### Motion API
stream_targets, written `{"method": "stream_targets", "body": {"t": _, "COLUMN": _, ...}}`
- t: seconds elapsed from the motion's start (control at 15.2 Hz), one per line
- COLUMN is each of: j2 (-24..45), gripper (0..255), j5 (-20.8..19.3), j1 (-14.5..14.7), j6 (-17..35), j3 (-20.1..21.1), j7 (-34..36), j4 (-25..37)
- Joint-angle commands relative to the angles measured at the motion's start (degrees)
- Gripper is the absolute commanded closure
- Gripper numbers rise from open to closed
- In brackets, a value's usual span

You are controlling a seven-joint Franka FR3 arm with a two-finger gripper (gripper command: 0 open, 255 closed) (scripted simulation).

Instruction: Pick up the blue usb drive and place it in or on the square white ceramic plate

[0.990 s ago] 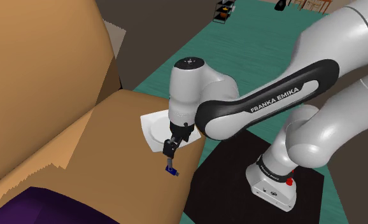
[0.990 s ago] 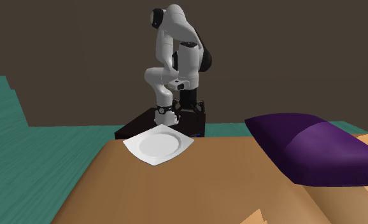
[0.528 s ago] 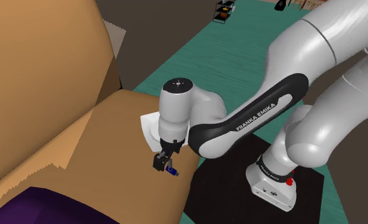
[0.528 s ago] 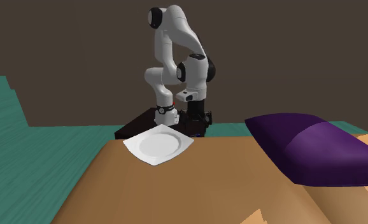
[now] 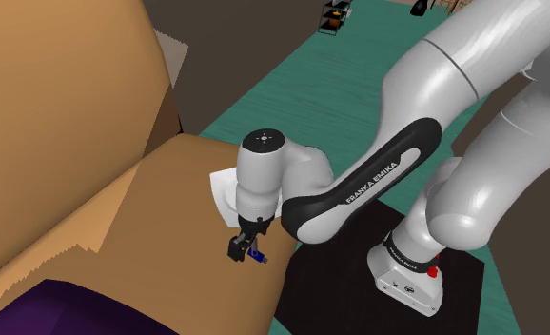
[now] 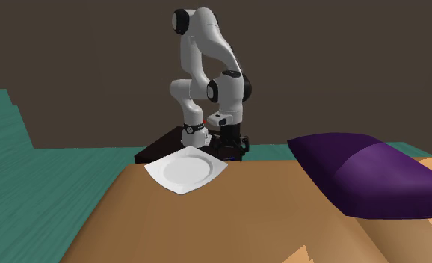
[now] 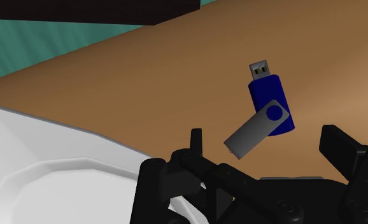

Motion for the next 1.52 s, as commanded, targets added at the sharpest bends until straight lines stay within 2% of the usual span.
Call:
{"method": "stream_targets", "body": {"t": 0.0, "j2": 0.0, "gripper": 0, "j5": 0.0, "j1": 0.0, "j6": 0.1, "j3": 0.0, "j7": 0.0, "j4": 0.0}}
{"method": "stream_targets", "body": {"t": 0.13, "j2": 0.0, "gripper": 0, "j5": 0.0, "j1": 0.0, "j6": 0.0, "j3": 0.0, "j7": 0.0, "j4": 0.0}}
{"method": "stream_targets", "body": {"t": 0.2, "j2": 0.0, "gripper": 255, "j5": 0.0, "j1": 0.0, "j6": 0.0, "j3": 0.0, "j7": 0.0, "j4": 0.0}}
{"method": "stream_targets", "body": {"t": 0.79, "j2": 0.0, "gripper": 255, "j5": 0.0, "j1": 0.0, "j6": 0.1, "j3": 0.0, "j7": 0.0, "j4": 0.0}}
{"method": "stream_targets", "body": {"t": 1.39, "j2": -7.4, "gripper": 255, "j5": 5.6, "j1": 1.2, "j6": -8.2, "j3": -1.1, "j7": -4.2, "j4": 1.8}}
{"method": "stream_targets", "body": {"t": 1.45, "j2": -6.4, "gripper": 255, "j5": 5.0, "j1": 1.1, "j6": -7.1, "j3": -0.9, "j7": -3.6, "j4": 1.5}}
